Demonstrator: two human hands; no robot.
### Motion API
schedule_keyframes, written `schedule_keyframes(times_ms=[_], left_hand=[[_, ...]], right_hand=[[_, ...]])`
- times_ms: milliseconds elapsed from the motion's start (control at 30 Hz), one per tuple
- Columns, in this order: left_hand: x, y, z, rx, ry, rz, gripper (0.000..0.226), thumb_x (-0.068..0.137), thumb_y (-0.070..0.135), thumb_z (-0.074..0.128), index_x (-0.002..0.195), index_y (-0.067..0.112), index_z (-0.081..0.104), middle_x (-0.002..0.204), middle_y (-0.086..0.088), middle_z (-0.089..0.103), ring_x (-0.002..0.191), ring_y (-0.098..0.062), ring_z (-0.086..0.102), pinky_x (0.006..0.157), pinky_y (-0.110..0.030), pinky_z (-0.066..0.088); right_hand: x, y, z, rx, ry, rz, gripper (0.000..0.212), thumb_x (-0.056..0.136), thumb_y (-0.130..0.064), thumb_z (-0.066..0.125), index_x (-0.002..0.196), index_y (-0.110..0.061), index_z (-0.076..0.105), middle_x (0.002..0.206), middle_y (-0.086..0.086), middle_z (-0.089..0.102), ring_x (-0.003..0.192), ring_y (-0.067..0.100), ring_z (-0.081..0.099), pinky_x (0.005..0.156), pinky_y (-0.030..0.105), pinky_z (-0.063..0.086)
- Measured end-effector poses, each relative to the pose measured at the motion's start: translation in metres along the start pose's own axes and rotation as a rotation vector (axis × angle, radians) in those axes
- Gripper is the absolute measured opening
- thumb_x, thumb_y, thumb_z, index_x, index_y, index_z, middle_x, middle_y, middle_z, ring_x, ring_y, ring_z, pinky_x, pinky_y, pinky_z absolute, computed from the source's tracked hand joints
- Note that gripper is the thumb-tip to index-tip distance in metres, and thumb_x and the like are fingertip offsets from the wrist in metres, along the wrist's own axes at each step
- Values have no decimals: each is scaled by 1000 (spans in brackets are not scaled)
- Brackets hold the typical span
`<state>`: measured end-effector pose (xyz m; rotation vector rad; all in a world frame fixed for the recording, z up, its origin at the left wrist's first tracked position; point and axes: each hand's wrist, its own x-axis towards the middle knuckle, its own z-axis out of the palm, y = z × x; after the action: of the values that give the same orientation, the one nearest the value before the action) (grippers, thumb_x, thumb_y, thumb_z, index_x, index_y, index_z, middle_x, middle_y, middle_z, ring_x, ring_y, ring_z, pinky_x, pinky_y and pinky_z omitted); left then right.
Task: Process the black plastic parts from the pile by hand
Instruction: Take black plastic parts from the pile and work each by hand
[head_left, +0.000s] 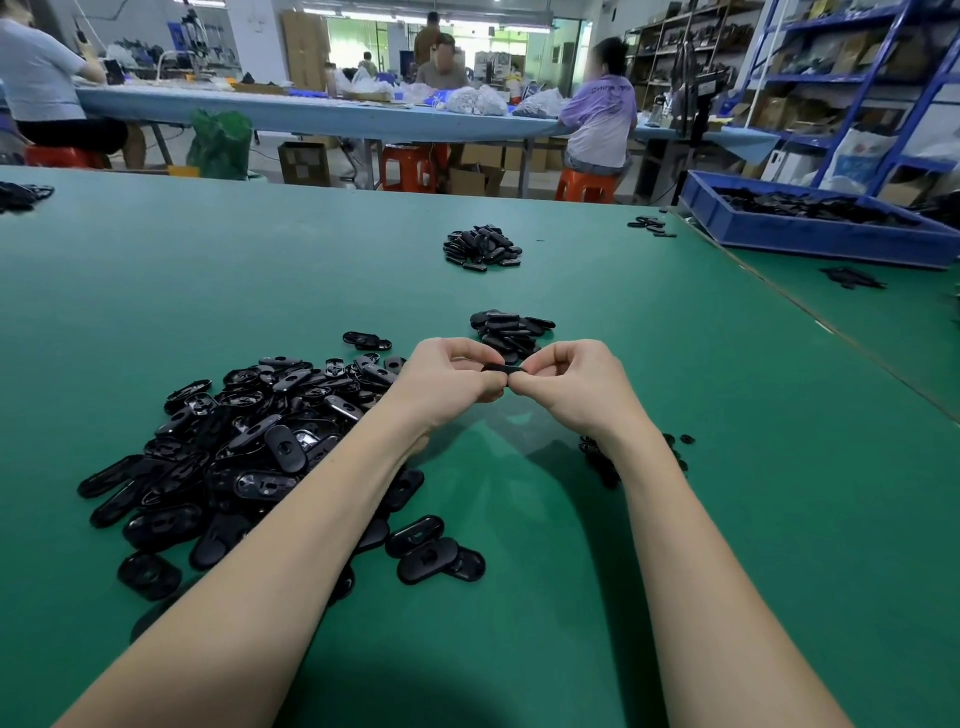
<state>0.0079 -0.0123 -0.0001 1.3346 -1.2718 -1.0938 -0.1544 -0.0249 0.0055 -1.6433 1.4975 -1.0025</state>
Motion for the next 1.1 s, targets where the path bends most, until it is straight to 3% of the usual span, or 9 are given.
schedule_keyframes(times_ms=[167,267,333,467,567,833,967,1100], left_hand=[[2,-1,-10,277,-15,205,19,82,12,78,95,25,73,84,6,75,73,-8,70,75,-18,51],[3,-4,-11,493,7,323,17,81,20,79,93,31,73,90,15,74,73,-6,68,66,-5,43],[8,-6,-8,581,43,358,16,81,25,80,93,33,74,92,17,72,71,-7,66,68,-7,44],[36,1,1,612,212,330,15,81,32,78,95,34,72,90,15,70,73,-12,61,75,-27,50],[60,9,13,697,270,292,10,85,35,72,93,36,66,91,16,69,85,-12,61,67,-27,41],[87,5,23,810,246,165,12,88,25,62,94,34,68,105,8,69,103,-19,62,78,-29,40],[73,7,11,743,256,171,10,89,30,64,97,35,68,107,12,69,100,-16,61,77,-28,42],[44,9,-12,625,232,168,10,89,28,63,93,32,72,95,15,70,90,-14,65,76,-26,51]], right_hand=[[0,-1,-7,161,-8,56,16,79,-25,84,90,-22,72,65,-11,69,44,-2,49,47,13,37],[-1,-1,-13,138,-50,91,16,83,-31,81,94,-23,71,78,-9,77,44,3,51,50,17,38],[-1,1,-16,92,-30,110,18,85,-37,78,96,-25,70,84,-9,78,45,1,57,55,22,39],[-1,4,-22,62,-24,129,13,87,-36,74,93,-25,69,84,-10,78,48,1,60,56,24,40],[-1,7,-24,31,-30,135,10,87,-35,72,91,-26,70,82,-11,78,52,4,61,56,23,41],[1,9,-23,-5,-66,141,9,87,-31,70,92,-24,72,83,-11,78,49,2,58,52,19,41],[2,10,-23,-11,-67,134,9,87,-32,71,91,-24,72,80,-13,77,50,2,59,56,21,41],[2,9,-23,-32,-80,120,8,87,-34,71,90,-27,72,77,-16,77,51,1,60,56,22,41]])
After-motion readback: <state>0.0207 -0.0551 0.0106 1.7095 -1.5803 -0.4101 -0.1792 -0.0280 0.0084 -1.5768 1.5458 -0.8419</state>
